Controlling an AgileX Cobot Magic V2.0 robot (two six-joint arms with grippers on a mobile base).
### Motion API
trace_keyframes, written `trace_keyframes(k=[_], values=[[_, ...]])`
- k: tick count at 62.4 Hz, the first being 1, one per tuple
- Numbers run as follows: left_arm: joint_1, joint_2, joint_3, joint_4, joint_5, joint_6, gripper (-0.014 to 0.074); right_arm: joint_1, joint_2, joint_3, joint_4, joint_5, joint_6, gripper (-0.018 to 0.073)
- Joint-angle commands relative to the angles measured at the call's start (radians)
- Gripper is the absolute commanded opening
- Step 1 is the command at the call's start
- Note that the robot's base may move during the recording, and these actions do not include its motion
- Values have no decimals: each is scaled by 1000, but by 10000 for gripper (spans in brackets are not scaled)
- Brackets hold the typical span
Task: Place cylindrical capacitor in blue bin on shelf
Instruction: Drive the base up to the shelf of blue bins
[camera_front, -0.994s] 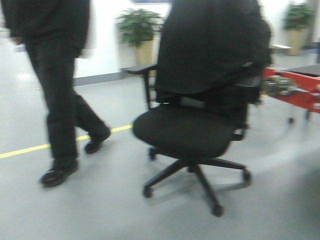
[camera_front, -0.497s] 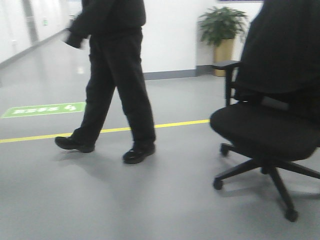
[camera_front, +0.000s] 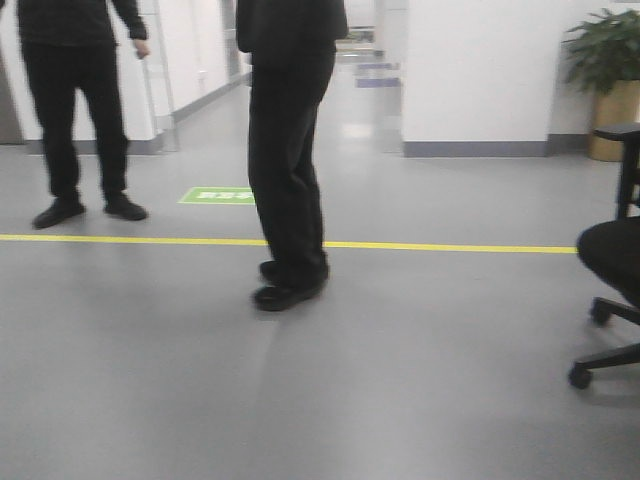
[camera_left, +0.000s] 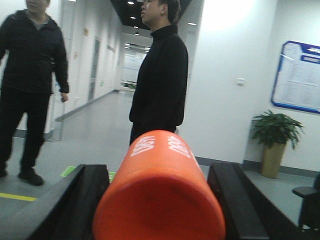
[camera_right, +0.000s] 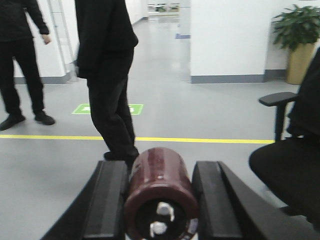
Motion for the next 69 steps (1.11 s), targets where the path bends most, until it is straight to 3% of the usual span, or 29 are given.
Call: trace_keyframes(k=[1,69], values=[[2,-5,-3,4,-18,-5,-111,2,-3,-2,4,-27,-5,-163],[2,-5,-3,4,-18,-5,-111,2,-3,-2,4,-27,-5,-163]])
